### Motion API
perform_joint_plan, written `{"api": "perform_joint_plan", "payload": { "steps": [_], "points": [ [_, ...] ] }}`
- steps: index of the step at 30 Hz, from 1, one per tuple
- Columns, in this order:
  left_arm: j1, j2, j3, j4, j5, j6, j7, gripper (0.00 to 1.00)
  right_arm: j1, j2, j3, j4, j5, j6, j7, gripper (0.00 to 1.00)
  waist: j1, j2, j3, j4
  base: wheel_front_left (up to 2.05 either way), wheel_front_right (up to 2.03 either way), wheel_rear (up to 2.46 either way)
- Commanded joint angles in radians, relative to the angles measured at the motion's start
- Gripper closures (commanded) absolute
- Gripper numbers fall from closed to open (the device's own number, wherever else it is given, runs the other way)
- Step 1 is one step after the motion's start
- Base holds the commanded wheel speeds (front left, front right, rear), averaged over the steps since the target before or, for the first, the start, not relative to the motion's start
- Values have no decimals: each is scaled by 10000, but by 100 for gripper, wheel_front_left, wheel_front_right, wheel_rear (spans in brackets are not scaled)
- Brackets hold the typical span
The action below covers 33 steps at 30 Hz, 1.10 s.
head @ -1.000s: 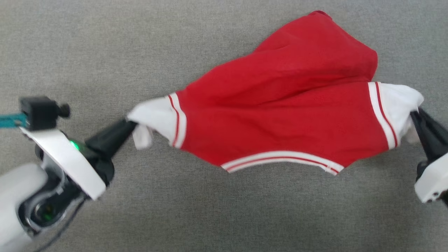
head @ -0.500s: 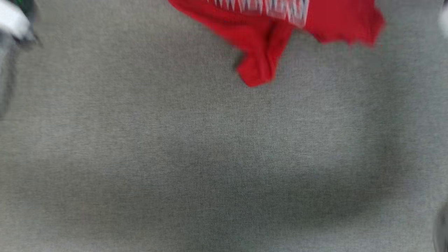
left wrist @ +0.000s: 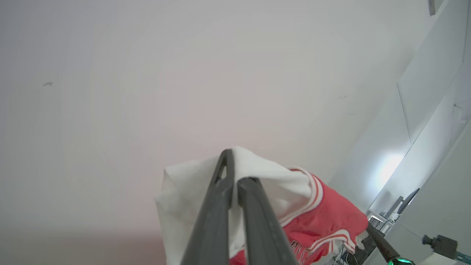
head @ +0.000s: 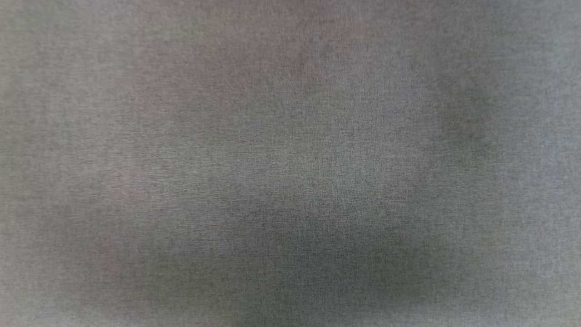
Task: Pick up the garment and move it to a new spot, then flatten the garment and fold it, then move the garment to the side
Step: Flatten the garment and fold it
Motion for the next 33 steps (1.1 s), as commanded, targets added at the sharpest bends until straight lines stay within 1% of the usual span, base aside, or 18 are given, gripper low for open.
{"api": "perform_joint_plan", "payload": {
  "steps": [1, 4, 5, 8, 10, 11, 12, 16, 21, 23, 26, 33],
  "points": [
    [418, 163, 102, -196, -58, 24, 245, 100, 17, -166, 58, 384, -119, -10, -38, 100, 0, 0, -245, 58, 0, 0, 0],
    [1137, 241, 140, -546, -299, 24, 770, 100, 431, -448, 415, 979, 85, -10, 7, 100, 0, 0, -349, 69, 0, 0, 0],
    [1764, 296, 115, -869, -385, 22, 1104, 100, 921, -597, 500, 1100, 311, -10, -15, 100, 0, 0, -406, 58, 0, 0, 0],
    [3185, 409, 54, -1457, -433, 22, 1393, 100, 2008, -837, 715, 855, 671, -9, 32, 100, 0, 0, -575, 78, 0, 0, 0],
    [4293, 452, 32, -2028, -458, 22, 1461, 100, 3071, -943, 882, 485, 943, -9, 219, 100, 0, 0, -741, 93, 0, 0, 0],
    [4293, 452, 32, -2028, -458, 22, 1461, 100, 3071, -943, 882, 485, 943, -9, 219, 100, 0, 0, -741, 93, 0, 0, 0],
    [4911, 497, -19, -2350, -460, 22, 1515, 100, 3675, -1038, 978, 236, 1110, -9, 380, 100, 0, 0, -849, 96, 0, 0, 0],
    [7216, 637, -134, -3425, -173, 22, 1318, 100, 6216, -1393, 978, -1169, 1981, -9, 1186, 100, 0, 0, -1270, 188, 0, 0, 0],
    [9730, 893, -486, -4460, 429, 22, 839, 100, 9742, -1505, 666, -3525, 2987, -9, 2435, 100, 0, 0, -1817, 279, 0, 0, 0],
    [10526, 939, -580, -4792, 504, 22, 626, 100, 11027, -1410, 423, -4500, 3329, -9, 2949, 100, 0, 0, -1981, 309, 0, 0, 0],
    [11621, 1238, -802, -5232, 853, 22, 310, 100, 12762, -1252, -38, -5801, 3688, -7, 3630, 100, 0, 0, -2144, 372, 0, 0, 0],
    [13283, 1773, -1418, -5958, 1287, 22, -294, 100, 16071, -741, -411, -8169, 4504, -7, 5186, 100, 0, 0, -2251, 683, 0, 0, 0]
  ]
}}
